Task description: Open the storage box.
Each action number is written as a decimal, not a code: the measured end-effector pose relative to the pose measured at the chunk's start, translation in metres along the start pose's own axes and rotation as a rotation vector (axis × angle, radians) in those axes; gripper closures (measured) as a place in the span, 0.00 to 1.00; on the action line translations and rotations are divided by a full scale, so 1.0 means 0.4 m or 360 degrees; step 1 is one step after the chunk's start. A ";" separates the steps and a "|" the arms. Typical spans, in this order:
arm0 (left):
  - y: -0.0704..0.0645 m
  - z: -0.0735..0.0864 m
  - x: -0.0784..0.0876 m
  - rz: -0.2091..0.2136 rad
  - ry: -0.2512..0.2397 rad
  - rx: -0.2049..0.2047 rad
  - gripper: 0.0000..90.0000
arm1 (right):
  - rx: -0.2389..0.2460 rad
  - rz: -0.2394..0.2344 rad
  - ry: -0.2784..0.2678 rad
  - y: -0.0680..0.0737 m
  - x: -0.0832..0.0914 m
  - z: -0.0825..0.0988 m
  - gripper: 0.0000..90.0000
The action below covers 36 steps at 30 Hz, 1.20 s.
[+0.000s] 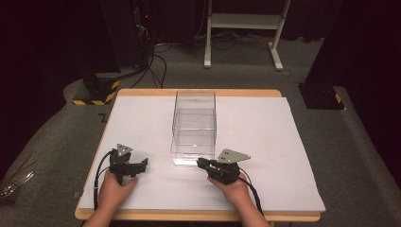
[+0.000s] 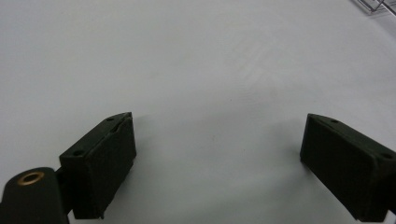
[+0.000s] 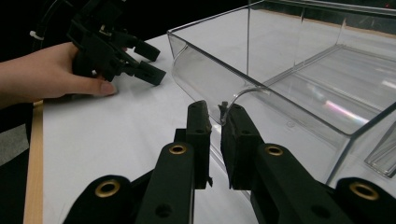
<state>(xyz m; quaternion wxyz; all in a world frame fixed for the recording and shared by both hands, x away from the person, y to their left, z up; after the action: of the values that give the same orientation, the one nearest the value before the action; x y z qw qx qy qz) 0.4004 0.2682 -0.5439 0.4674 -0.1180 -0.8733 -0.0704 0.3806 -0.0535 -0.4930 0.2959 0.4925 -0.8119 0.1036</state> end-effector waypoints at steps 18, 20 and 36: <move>0.000 0.000 0.000 0.0000 -0.0001 0.0000 0.12 | 0.0065 -0.0053 0.0018 0.055 0.035 0.038 0.92; 0.000 0.000 0.000 0.0000 -0.0001 0.0000 0.12 | 0.0065 -0.0053 0.0014 0.056 0.040 0.042 0.91; 0.000 0.000 0.000 -0.0001 -0.0001 0.0000 0.12 | 0.0119 -0.0043 0.0037 0.069 0.052 0.055 0.91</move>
<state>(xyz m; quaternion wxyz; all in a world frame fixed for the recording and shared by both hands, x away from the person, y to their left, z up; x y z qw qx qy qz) 0.4003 0.2682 -0.5439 0.4671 -0.1178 -0.8735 -0.0705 0.3417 -0.0653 -0.4952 0.2881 0.5129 -0.7972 0.1356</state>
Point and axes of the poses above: each handheld gripper's, and its own axes: x roughly backward along the jaws, z roughly out of its underside, y roughly to its left, the point moved 5 cm from there along -x, roughly forward along the jaws, and after that the axes turned 13 degrees about y, right-handed, at the moved point
